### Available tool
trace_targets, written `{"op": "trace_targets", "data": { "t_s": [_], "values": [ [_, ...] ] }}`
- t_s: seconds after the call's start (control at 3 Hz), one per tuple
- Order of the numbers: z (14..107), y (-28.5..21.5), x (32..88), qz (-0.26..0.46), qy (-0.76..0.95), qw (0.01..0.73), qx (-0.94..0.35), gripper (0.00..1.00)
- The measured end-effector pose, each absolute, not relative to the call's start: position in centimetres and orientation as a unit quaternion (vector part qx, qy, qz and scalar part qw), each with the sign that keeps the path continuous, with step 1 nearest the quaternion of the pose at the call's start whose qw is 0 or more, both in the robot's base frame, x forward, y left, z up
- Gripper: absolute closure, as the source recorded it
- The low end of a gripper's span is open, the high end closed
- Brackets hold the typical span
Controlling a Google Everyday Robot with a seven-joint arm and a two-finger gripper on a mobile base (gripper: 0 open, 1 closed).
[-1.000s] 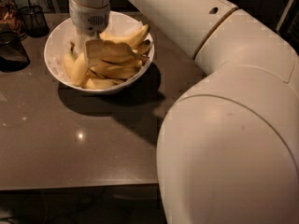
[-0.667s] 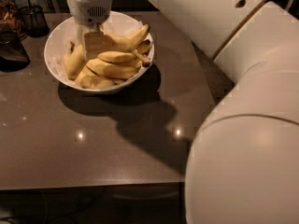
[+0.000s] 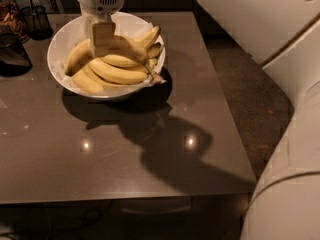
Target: Pick banana from white bowl
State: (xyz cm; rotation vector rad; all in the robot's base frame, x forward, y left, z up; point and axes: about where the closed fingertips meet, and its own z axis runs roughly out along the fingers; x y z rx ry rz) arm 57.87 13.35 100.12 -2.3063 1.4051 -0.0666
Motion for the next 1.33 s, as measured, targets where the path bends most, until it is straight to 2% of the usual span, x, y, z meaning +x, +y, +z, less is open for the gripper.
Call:
{"op": "trace_targets", "data": {
  "t_s": [0.67, 1.33],
  "values": [
    [103.8, 13.6, 54.8, -0.040, 0.505, 0.231, -0.830, 1.00],
    [104.6, 13.8, 52.3, -0.021, 0.533, 0.208, -0.820, 1.00]
  ]
}}
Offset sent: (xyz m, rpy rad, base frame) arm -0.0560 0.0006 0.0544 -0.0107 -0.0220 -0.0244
